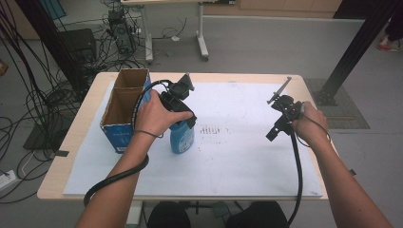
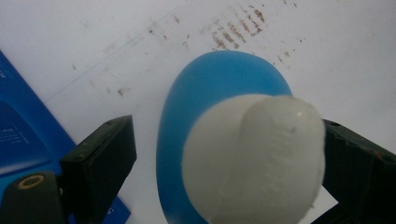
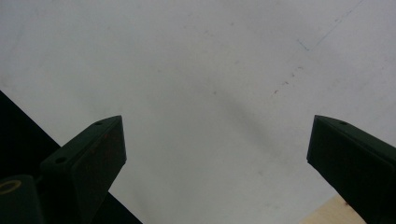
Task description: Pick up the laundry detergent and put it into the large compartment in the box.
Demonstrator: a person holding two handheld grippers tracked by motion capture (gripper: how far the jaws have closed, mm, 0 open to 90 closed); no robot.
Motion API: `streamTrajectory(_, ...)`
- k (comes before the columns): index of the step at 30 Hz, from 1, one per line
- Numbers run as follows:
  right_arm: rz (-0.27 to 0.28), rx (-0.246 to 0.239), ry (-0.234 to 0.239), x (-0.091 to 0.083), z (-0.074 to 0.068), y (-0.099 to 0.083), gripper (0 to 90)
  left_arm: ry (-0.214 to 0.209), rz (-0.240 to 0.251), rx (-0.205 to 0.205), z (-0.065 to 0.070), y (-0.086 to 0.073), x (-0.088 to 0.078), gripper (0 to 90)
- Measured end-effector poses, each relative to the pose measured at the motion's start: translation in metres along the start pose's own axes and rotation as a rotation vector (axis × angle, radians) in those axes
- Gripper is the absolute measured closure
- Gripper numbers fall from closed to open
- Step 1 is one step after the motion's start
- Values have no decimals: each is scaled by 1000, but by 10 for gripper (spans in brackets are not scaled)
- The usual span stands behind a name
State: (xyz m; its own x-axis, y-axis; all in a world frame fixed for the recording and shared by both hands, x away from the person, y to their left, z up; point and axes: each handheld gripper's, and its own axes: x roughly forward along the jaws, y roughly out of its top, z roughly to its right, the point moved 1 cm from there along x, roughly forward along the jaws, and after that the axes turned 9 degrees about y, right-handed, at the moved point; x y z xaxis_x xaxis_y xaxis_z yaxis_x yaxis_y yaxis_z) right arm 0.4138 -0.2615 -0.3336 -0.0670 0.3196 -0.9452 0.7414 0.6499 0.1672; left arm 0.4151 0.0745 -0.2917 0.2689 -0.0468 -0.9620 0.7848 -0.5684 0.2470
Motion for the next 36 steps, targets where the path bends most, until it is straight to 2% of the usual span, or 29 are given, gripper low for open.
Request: streamTrajectory(36,-10,-2,7,3,0,1,48,7,0,10,0,1,-1,299)
